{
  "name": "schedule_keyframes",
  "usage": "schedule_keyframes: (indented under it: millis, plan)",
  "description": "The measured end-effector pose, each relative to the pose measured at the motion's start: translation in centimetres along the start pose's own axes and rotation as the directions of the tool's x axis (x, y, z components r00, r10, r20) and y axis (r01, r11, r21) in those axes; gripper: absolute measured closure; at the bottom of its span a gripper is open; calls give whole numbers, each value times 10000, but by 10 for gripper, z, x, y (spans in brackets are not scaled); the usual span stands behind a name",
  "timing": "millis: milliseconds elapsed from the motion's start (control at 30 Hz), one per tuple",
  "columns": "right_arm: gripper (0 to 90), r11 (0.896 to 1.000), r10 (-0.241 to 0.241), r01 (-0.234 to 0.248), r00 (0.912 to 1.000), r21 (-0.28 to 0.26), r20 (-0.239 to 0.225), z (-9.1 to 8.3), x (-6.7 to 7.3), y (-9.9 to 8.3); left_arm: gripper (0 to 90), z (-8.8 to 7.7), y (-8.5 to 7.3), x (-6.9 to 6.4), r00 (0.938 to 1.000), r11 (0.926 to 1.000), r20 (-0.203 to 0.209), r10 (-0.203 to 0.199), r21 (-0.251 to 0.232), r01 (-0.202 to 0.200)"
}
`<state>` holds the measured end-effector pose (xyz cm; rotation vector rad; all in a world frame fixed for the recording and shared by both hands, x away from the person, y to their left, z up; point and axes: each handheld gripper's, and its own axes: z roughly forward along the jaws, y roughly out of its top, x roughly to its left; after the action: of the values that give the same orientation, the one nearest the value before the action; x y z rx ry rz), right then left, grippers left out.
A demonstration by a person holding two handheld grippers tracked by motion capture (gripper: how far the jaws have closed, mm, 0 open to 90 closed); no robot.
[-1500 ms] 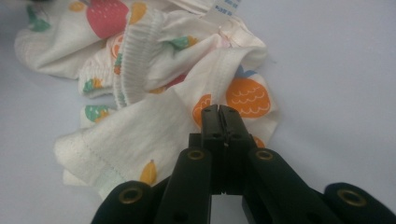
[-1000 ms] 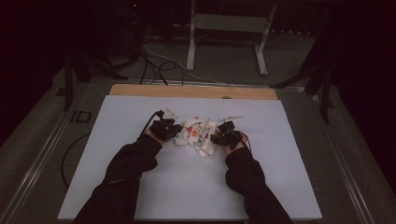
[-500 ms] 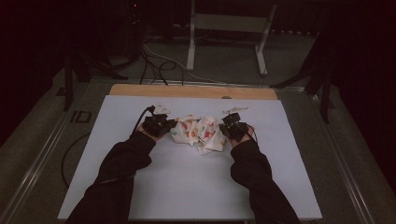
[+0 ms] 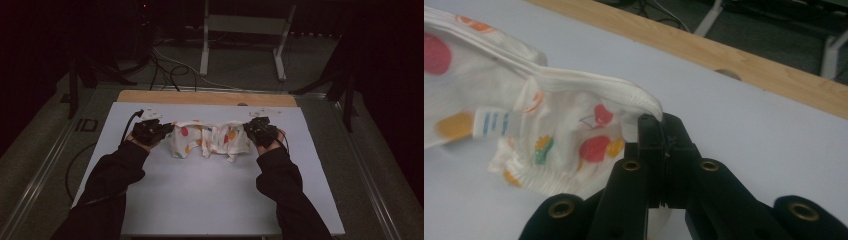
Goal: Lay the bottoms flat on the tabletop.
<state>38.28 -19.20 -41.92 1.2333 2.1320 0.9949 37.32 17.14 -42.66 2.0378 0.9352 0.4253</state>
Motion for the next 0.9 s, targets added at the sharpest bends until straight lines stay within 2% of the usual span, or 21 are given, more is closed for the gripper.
schedule_keyframes:
  millis: [33,67,133,300,367,400,433,467,567,600,633,800,900]
  plan:
    - [891,10000,44,-44,9999,-51,-101,-3,1,-5,882,0,0,0,10000,10000,0,0,0,0]
    - [891,10000,-26,26,9999,-3,-151,-6,2,-9,881,-3,-10,-3,9999,9998,114,100,182,-103]
    - [891,10000,-56,56,9993,19,-377,-10,5,-17,881,-8,-21,-8,9996,9997,280,55,223,-62]
    - [889,9982,-505,529,9959,298,-752,-18,16,-42,880,-16,-46,-24,9972,9978,711,214,614,-258]
    - [889,9978,-549,578,9951,333,-821,-19,19,-48,880,-16,-46,-24,9972,9978,711,214,614,-258]
    - [888,9966,-601,655,9929,501,-1023,-20,21,-56,879,-18,-56,-33,9952,9953,933,307,881,-390]
    - [888,9958,-651,715,9923,578,-1054,-20,22,-59,879,-18,-56,-33,9952,9953,933,307,881,-390]
    - [888,9949,-667,749,9908,669,-1181,-20,24,-64,879,-21,-63,-39,9932,9926,1088,412,1090,-531]
    - [887,9928,-738,853,9886,837,-1315,-20,27,-70,878,-22,-66,-43,9927,9922,1126,444,1107,-569]
    - [887,9928,-738,853,9886,837,-1315,-20,27,-70,878,-25,-75,-52,9898,9890,1290,608,1259,-771]
    - [885,9894,-862,1020,9853,1031,-1476,-21,31,-79,877,-26,-78,-55,9892,9877,1327,626,1340,-805]
    - [882,9832,-1032,1275,9786,1308,-1777,-26,37,-92,868,-31,-93,-69,9823,9838,1765,632,1546,-911]
    - [882,9814,-994,1285,9757,1427,-1951,-31,40,-100,868,-34,-100,-75,9798,9823,1892,645,1611,-958]
